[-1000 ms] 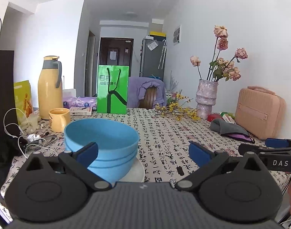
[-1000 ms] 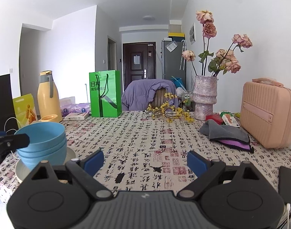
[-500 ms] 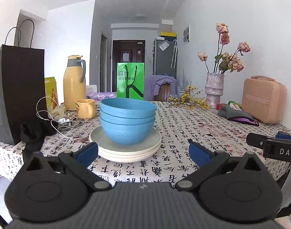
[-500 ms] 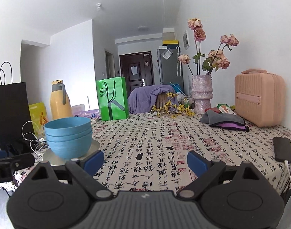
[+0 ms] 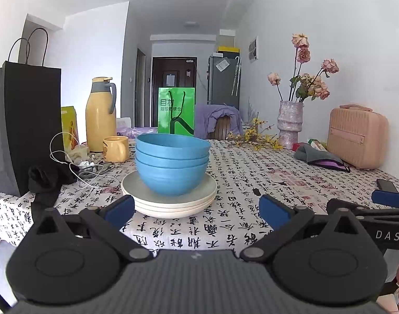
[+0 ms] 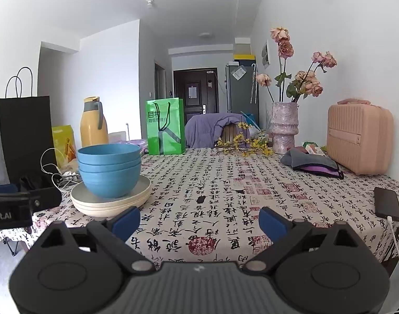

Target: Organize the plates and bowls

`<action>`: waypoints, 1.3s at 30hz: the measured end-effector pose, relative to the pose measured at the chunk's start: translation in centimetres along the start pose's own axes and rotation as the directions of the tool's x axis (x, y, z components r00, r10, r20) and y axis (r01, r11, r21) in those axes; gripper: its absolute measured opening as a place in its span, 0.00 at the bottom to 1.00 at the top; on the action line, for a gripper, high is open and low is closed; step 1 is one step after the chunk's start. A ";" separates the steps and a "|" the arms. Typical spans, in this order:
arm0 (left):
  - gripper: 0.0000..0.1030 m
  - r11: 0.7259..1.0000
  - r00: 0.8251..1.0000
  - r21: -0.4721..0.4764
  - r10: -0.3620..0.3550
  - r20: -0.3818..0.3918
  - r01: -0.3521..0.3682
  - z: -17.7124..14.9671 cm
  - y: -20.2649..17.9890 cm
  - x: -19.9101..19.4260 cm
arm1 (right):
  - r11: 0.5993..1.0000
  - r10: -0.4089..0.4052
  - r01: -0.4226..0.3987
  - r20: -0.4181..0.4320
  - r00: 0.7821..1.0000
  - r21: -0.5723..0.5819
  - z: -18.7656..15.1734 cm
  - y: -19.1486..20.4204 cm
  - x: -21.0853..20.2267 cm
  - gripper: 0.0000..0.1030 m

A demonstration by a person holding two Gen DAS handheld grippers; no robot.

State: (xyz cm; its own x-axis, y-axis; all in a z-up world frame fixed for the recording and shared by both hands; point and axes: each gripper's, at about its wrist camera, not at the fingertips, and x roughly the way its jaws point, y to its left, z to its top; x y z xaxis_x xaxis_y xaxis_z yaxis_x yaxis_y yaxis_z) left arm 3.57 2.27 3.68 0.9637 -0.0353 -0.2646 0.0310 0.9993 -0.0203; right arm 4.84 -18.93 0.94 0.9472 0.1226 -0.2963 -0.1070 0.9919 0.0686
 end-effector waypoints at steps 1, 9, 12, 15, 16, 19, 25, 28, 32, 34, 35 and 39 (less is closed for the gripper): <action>1.00 1.000 1.000 0.000 0.001 0.002 -0.001 0.0 0.0 0.0 | 1.000 0.000 0.000 0.000 1.000 0.001 0.1 0.0 0.0 0.95; 1.00 1.000 1.000 -0.002 0.002 0.008 -0.002 0.0 0.0 -0.2 | 1.000 -0.006 0.006 0.009 1.000 0.015 0.4 -0.4 0.1 0.95; 1.00 1.000 1.000 -0.001 0.003 0.009 -0.003 0.1 -0.1 -0.2 | 1.000 -0.006 0.006 0.010 1.000 0.017 0.3 -0.4 0.0 0.95; 1.00 1.000 1.000 -0.002 0.004 0.010 -0.004 0.1 0.0 -0.2 | 1.000 -0.004 0.004 0.008 1.000 0.013 0.3 -0.3 0.0 0.95; 1.00 1.000 1.000 -0.002 0.004 0.010 -0.004 0.1 0.0 -0.2 | 1.000 -0.004 0.004 0.008 1.000 0.012 0.2 -0.3 0.0 0.95; 1.00 1.000 1.000 -0.002 0.004 0.010 -0.004 0.1 0.0 -0.2 | 1.000 -0.010 0.010 0.004 1.000 0.013 0.2 -0.2 0.0 0.95; 1.00 1.000 1.000 0.000 0.002 0.009 -0.002 0.1 -0.1 -0.2 | 1.000 -0.007 0.007 0.002 1.000 0.016 0.1 -0.3 0.0 0.95; 1.00 1.000 1.000 0.000 0.003 0.009 -0.003 0.0 -0.1 -0.2 | 1.000 -0.007 0.007 0.003 1.000 0.013 0.1 -0.2 0.0 0.95; 1.00 1.000 1.000 0.002 0.000 0.008 0.000 -0.1 -0.1 -0.1 | 1.000 -0.006 0.006 0.002 1.000 0.012 0.1 -0.1 0.0 0.95; 1.00 1.000 1.000 0.002 0.001 0.009 -0.001 0.0 -0.1 -0.1 | 1.000 -0.007 0.007 0.001 1.000 0.014 0.1 -0.1 0.0 0.95; 1.00 1.000 1.000 0.002 0.001 0.009 -0.001 0.0 -0.1 -0.1 | 1.000 -0.007 0.007 0.002 1.000 0.014 0.1 -0.1 0.0 0.95; 1.00 1.000 1.000 0.004 0.002 0.012 -0.002 -0.1 -0.1 -0.1 | 1.000 -0.011 0.011 0.005 1.000 0.015 0.1 -0.1 -0.1 0.95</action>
State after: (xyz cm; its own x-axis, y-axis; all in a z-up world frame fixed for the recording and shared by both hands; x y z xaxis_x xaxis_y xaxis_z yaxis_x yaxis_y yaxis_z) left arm 3.40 2.20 3.60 0.9670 -0.0329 -0.2527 0.0299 0.9994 -0.0154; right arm 4.82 -19.06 1.07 0.9498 0.1119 -0.2923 -0.0925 0.9925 0.0794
